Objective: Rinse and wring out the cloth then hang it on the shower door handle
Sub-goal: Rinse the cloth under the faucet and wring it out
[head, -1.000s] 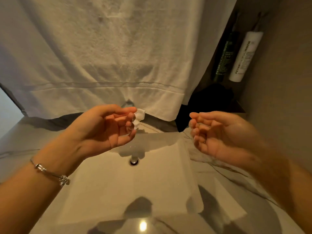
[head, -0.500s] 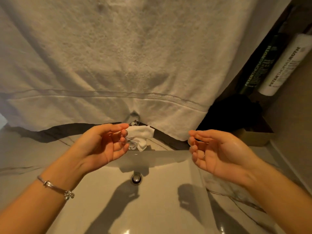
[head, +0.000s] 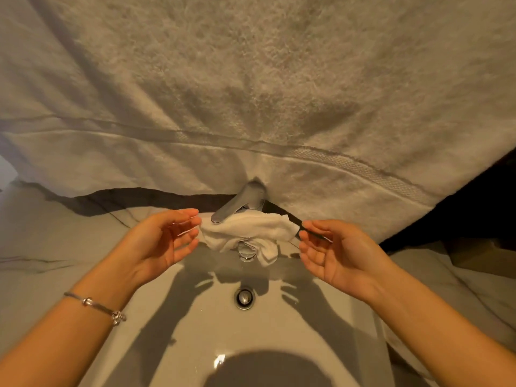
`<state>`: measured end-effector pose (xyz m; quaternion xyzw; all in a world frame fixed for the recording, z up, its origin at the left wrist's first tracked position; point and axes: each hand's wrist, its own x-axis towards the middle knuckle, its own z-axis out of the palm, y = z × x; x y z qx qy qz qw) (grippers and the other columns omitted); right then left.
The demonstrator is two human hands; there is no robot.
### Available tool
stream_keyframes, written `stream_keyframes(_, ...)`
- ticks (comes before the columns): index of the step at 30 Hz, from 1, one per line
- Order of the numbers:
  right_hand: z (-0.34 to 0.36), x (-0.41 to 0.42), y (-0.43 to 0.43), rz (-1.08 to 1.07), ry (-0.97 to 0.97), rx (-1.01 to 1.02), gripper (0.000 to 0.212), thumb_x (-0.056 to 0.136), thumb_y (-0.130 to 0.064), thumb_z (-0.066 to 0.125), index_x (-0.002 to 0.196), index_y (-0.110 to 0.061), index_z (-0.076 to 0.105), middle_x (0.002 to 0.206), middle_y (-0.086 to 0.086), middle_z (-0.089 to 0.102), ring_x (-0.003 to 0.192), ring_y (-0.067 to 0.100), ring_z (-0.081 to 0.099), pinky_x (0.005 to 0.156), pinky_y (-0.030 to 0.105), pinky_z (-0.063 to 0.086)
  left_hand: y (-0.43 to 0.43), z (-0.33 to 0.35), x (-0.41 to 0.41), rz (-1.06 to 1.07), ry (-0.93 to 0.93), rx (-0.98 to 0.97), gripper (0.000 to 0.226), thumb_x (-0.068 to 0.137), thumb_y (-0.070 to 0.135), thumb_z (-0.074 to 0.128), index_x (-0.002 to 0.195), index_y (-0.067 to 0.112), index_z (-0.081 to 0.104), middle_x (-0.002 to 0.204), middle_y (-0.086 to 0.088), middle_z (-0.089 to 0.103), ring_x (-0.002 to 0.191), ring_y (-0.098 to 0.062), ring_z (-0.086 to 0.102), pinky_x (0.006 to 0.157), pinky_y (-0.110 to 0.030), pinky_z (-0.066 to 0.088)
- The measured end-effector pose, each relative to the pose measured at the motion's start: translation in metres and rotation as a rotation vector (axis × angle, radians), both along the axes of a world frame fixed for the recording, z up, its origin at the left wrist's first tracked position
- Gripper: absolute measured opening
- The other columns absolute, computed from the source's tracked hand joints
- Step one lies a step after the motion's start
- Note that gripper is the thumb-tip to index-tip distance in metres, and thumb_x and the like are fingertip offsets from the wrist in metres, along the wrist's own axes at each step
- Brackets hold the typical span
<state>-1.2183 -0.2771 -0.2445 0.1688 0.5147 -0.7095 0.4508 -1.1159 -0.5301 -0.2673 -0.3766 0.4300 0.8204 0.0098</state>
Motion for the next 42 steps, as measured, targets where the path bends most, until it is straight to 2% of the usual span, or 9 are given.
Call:
stream_keyframes(5, -0.027, -0.015, -0.018, 0.012, 0.005, 0.107, 0.012, 0.082, -0.030, 0.057, 0.084, -0.019, 0.062, 0.092, 0.003, 0.055, 0.092, 0.020, 0.053, 0.084, 0.037, 0.042, -0.001, -0.024, -0.011, -0.054, -0.041, -0.077, 0.015, 0.075, 0.017, 0.061, 0.088, 0.015, 0.068, 0.088, -0.006, 0.064, 0.082, -0.020, 0.061, 0.065, -0.033, 0.058)
stream_keyframes(11, -0.036, -0.017, -0.027, 0.167, -0.049, 0.009, 0.035, 0.062, -0.036, 0.068, 0.092, -0.018, 0.067, 0.104, 0.010, 0.062, 0.106, 0.034, 0.059, 0.094, 0.051, 0.046, 0.004, -0.036, -0.021, -0.231, 0.062, -0.014, 0.028, 0.062, 0.025, 0.063, 0.087, 0.023, 0.075, 0.084, -0.005, 0.072, 0.077, -0.022, 0.065, 0.074, -0.037, 0.056)
stream_keyframes(16, -0.037, -0.013, -0.029, 0.170, -0.101, -0.053, 0.041, 0.060, -0.030, 0.071, 0.097, -0.013, 0.066, 0.101, 0.011, 0.065, 0.088, 0.026, 0.067, 0.077, 0.044, 0.056, 0.010, -0.041, -0.023, -0.227, 0.047, 0.061, 0.025, 0.061, 0.019, 0.060, 0.083, 0.014, 0.071, 0.083, -0.010, 0.071, 0.073, -0.023, 0.068, 0.065, -0.036, 0.060)
stream_keyframes(21, -0.030, -0.004, -0.028, 0.070, -0.105, -0.084, 0.050, 0.060, -0.012, 0.072, 0.109, -0.004, 0.063, 0.111, 0.017, 0.064, 0.084, 0.024, 0.067, 0.069, 0.035, 0.059, 0.018, -0.033, -0.010, -0.293, 0.069, 0.086, 0.035, 0.064, 0.022, 0.060, 0.096, 0.008, 0.067, 0.084, -0.013, 0.074, 0.069, -0.024, 0.071, 0.058, -0.033, 0.061)
stream_keyframes(27, -0.016, 0.014, -0.017, 0.036, -0.088, -0.095, 0.013, 0.078, -0.001, 0.062, 0.091, -0.003, 0.065, 0.093, 0.015, 0.066, 0.061, 0.021, 0.071, 0.050, 0.029, 0.059, 0.037, -0.013, 0.010, -0.344, 0.154, 0.128, 0.027, 0.074, 0.025, 0.058, 0.091, 0.012, 0.074, 0.089, -0.014, 0.075, 0.072, -0.025, 0.071, 0.055, -0.029, 0.058)
stream_keyframes(32, 0.007, 0.025, 0.008, 0.025, 0.012, -0.130, 0.029, 0.078, 0.006, 0.057, 0.105, -0.002, 0.062, 0.106, 0.018, 0.065, 0.084, 0.026, 0.067, 0.069, 0.036, 0.060, 0.048, 0.018, 0.023, -0.412, 0.158, -0.078, 0.029, 0.058, 0.032, 0.078, 0.084, 0.020, 0.075, 0.080, -0.005, 0.077, 0.072, -0.019, 0.072, 0.060, -0.027, 0.060)
stream_keyframes(36, 0.030, 0.043, 0.031, 0.137, 0.171, -0.159, 0.025, 0.078, 0.007, 0.052, 0.093, -0.008, 0.067, 0.082, 0.009, 0.073, 0.072, 0.019, 0.071, 0.061, 0.030, 0.061, 0.067, 0.048, 0.033, -0.683, 0.175, -0.228, 0.074, 0.030, 0.043, 0.090, 0.096, 0.017, 0.071, 0.083, -0.002, 0.076, 0.074, -0.017, 0.071, 0.062, -0.025, 0.058)
stream_keyframes(38, 0.039, 0.052, 0.040, 0.182, 0.266, -0.134, 0.028, 0.078, 0.007, 0.051, 0.092, -0.011, 0.067, 0.075, 0.005, 0.072, 0.067, 0.015, 0.070, 0.060, 0.028, 0.060, 0.077, 0.059, 0.036, -0.825, 0.169, -0.344, 0.085, 0.029, 0.044, 0.090, 0.103, 0.012, 0.063, 0.081, 0.002, 0.075, 0.074, -0.014, 0.070, 0.060, -0.023, 0.056)
stream_keyframes(42, 0.048, 0.073, 0.054, 0.210, 0.396, -0.058, 0.035, 0.075, 0.006, 0.057, 0.107, -0.009, 0.060, 0.083, 0.008, 0.067, 0.067, 0.016, 0.068, 0.060, 0.029, 0.058, 0.105, 0.071, 0.047, -1.044, 0.162, -0.646, 0.060, 0.050, 0.027, 0.086, 0.101, 0.022, 0.054, 0.081, 0.005, 0.072, 0.073, -0.011, 0.070, 0.057, -0.021, 0.054)
